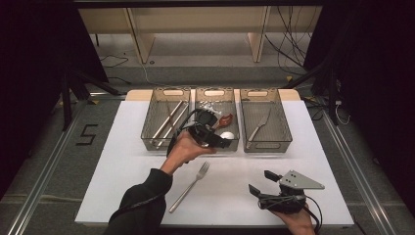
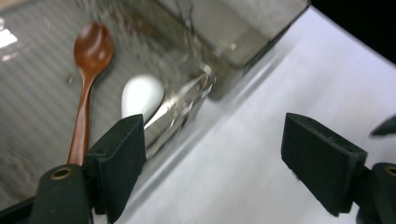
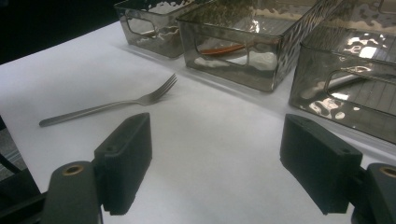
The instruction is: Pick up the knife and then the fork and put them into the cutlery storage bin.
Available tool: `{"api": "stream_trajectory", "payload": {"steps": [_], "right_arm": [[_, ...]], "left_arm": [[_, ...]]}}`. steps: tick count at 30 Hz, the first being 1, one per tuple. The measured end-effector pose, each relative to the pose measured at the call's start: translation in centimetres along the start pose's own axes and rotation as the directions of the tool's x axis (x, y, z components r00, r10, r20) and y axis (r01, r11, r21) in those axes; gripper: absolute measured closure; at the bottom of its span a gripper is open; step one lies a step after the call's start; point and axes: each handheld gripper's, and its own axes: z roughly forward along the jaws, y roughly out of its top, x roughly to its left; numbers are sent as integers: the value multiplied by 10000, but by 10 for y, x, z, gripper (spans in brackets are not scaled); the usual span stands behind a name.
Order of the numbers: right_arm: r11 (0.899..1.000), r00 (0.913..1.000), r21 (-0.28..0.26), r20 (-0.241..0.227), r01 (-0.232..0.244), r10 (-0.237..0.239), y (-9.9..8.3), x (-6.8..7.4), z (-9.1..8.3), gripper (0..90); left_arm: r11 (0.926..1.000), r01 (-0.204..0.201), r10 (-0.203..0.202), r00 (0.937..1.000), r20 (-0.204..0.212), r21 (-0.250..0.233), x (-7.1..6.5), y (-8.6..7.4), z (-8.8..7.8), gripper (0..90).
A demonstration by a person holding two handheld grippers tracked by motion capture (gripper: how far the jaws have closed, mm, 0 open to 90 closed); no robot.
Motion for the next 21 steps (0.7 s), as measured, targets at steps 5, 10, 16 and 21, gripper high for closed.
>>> {"api": "stream_trajectory", "payload": {"steps": [5, 10, 16, 21], "right_arm": [[9999, 9999, 28, 22, -104, 103, 0, 0, 0, 259], [10000, 10000, 36, 46, -86, 86, 0, 1, 1, 259], [10000, 10000, -12, 46, -29, 29, 1, 2, 1, 259], [10000, 10000, 7, 50, 18, -18, 1, 2, 1, 259]], "left_arm": [[9994, 228, -227, 9997, -51, 250, 10, -26, -6, 215], [9975, 260, -250, 9995, -169, 655, 13, -46, -9, 218], [9909, 9, 92, 9972, -743, 1349, 8, -59, -10, 239], [9801, -63, 239, 9960, -862, 1985, 5, -70, -7, 264]]}}
